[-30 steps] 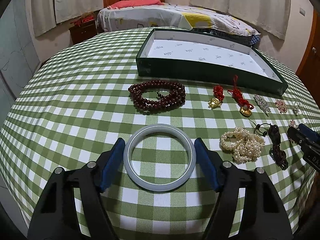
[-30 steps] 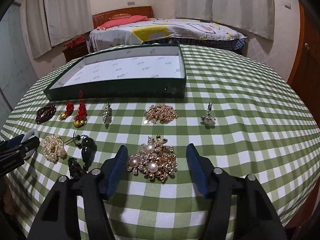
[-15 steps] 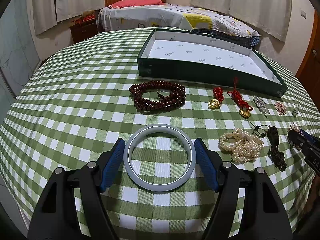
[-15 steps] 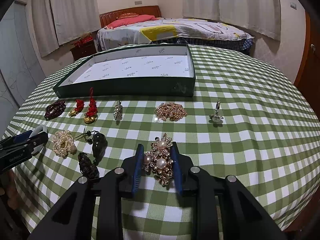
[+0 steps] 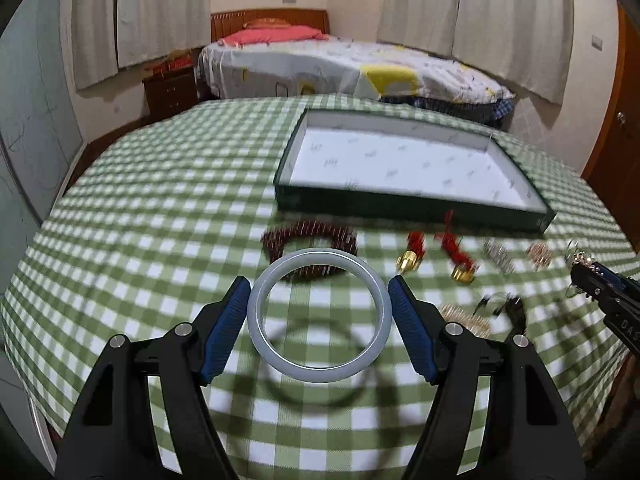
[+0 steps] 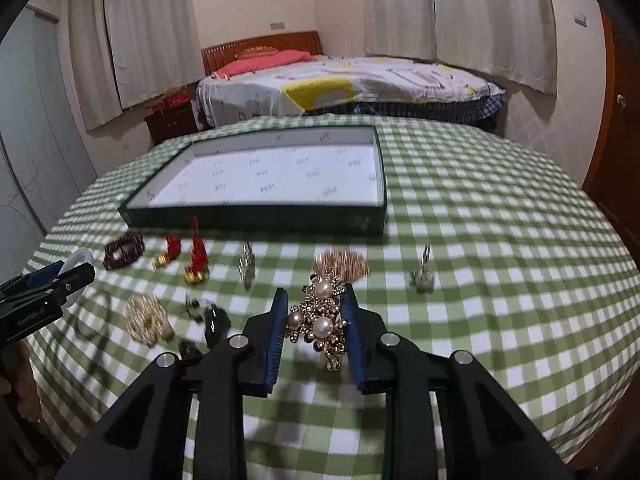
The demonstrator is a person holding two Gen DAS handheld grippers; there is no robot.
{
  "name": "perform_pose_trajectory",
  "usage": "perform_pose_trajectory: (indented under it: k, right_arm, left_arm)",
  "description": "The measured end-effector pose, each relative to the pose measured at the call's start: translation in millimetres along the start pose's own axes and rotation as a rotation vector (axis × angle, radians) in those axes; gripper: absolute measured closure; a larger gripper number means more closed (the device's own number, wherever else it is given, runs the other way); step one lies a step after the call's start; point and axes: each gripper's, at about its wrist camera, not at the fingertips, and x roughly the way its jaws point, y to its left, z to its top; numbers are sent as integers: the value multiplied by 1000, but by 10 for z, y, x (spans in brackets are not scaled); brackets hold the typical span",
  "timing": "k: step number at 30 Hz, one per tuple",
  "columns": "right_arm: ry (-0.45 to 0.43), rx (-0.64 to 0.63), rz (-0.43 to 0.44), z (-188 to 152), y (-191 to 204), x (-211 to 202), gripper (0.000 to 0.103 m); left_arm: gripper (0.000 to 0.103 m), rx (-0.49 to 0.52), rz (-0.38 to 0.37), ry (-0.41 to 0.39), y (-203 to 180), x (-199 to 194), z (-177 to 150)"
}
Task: Organize jewelry
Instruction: 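Carry bangle into the green box and open left gripper while right carries brooch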
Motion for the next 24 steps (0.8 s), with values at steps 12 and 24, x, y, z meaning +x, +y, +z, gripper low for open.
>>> perform_pose_trajectory:
  k: [12,24]
  right_arm:
    - [-117,-6,25,708,30,244,75]
    - [14,1,12,859,-15,1074,75]
  left_arm:
    - [34,14,-57,-104,-259,202,759]
    - [34,65,-75,31,-456,1297,1028]
